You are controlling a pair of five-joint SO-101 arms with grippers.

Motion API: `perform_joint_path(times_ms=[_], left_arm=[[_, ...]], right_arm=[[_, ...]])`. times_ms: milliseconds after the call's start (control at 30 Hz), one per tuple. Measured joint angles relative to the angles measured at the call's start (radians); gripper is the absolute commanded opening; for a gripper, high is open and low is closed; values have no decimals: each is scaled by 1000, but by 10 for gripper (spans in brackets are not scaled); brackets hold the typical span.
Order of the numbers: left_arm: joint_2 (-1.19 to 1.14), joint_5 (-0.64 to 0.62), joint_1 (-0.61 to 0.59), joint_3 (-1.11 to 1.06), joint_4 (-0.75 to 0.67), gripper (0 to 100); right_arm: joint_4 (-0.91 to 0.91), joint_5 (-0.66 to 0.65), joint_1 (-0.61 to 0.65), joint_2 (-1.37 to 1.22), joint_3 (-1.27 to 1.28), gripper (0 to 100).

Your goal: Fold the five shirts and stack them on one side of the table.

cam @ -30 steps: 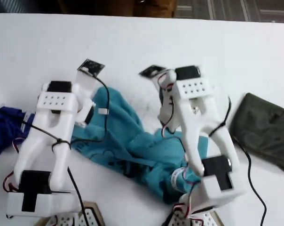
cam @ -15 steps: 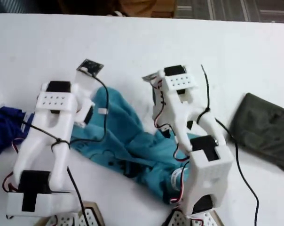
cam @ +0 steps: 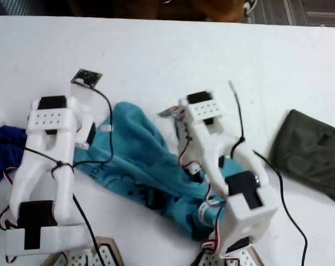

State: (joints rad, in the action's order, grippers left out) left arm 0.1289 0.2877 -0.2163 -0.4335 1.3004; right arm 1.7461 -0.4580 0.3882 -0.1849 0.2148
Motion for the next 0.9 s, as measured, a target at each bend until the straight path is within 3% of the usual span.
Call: perform_joint_path(times_ms=[200, 367, 567, 900], left_arm=[[0, 0, 0, -6, -9, 26], [0, 0, -41, -6, -9, 26], [0, 0, -123, -6, -43, 27], [0, 0, -133, -6, -43, 27]], right_arm=[[0, -57, 147, 35, 118, 276], [0, -100, 192, 37, 140, 276], [0, -189, 178, 37, 118, 276], [0, -167, 48, 28, -206, 276]])
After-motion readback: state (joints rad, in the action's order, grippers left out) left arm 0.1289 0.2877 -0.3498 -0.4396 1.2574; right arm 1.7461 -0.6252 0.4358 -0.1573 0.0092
